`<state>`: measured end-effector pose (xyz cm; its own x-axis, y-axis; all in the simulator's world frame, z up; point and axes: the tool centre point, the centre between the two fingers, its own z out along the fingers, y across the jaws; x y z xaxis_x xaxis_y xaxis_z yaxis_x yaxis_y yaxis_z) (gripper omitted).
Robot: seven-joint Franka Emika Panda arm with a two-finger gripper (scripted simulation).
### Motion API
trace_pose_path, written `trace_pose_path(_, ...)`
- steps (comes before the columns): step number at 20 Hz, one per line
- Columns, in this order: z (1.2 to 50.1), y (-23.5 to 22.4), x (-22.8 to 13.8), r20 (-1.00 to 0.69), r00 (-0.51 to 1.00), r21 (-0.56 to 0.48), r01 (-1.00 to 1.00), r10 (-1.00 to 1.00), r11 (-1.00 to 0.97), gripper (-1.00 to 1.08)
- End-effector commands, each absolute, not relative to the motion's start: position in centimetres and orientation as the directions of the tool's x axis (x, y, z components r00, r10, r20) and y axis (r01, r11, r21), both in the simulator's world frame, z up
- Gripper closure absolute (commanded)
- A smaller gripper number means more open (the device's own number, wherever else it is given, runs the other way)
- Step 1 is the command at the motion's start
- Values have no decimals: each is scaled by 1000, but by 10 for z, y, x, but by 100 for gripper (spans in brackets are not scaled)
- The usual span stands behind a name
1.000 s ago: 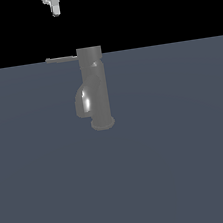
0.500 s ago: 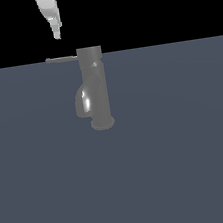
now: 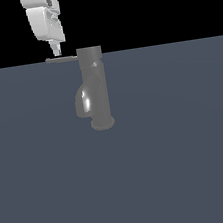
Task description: Turn on the faucet by rotating a designated handle.
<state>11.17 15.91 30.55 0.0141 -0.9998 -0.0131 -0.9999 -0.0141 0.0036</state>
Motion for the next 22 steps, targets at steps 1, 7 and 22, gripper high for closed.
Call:
trace_pose_path(1,297,163,117,-8,-19,2,-1000,-1000,19,108)
trace_pose_path(7,286,169,122,-1,-59,0,-998,-998,59,108)
trace_pose_path(22,284,170,105,0,-63,1,-998,-998,63,108)
